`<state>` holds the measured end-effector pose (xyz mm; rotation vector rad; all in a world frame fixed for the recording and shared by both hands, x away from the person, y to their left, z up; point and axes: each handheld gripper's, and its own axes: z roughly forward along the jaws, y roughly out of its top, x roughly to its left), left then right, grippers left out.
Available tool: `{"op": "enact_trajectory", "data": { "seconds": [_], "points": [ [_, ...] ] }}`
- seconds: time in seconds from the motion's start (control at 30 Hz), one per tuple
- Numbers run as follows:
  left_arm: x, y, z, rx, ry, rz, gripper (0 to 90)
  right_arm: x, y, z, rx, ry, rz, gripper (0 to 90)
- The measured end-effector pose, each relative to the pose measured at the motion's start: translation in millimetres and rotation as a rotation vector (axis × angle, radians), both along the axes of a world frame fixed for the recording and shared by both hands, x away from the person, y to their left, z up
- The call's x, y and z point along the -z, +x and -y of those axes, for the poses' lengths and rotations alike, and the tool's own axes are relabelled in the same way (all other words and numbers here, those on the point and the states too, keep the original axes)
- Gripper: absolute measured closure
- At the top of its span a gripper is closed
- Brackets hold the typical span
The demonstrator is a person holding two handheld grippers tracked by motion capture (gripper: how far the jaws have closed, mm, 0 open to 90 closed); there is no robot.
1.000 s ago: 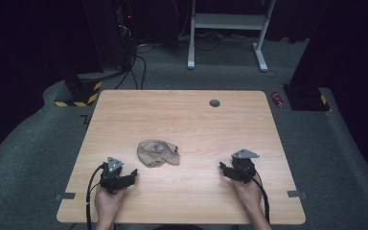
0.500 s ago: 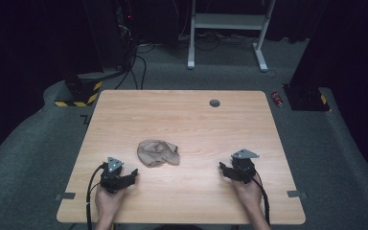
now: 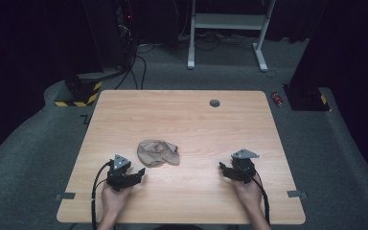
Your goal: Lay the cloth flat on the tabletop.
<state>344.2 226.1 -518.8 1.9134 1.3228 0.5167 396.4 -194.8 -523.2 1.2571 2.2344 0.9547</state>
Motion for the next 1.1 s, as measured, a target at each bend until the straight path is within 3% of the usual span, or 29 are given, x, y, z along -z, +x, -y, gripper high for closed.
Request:
{"op": "enact_trajectory", "data": {
  "seconds": [0.33,0.6,0.67,0.77,0.9,1.1],
  "points": [
    [-9.9,13.0,17.8,0.054,0.01,0.001,33.4,0.0,0.4,-0.4,-0.003,0.0,0.0,36.8],
    [-9.5,24.4,35.2,0.086,0.054,-0.023,34.6,-0.2,3.6,-9.7,-0.037,0.0,0.005,43.0],
    [-10.0,27.4,39.5,0.092,0.068,-0.02,34.7,-0.4,3.7,-20.3,-0.074,0.0,0.009,48.8],
    [-9.5,29.2,41.7,0.093,0.074,-0.022,35.0,-1.3,5.5,-27.3,-0.099,0.021,-0.008,49.8],
    [-6.7,33.0,43.4,0.093,0.088,-0.03,35.7,-8.3,12.5,-56.2,-0.179,0.087,-0.038,47.0],
    [-7.4,33.9,40.9,0.084,0.07,-0.025,36.2,-14.3,22.8,-89.9,-0.268,0.113,-0.039,43.3]
  ]
}}
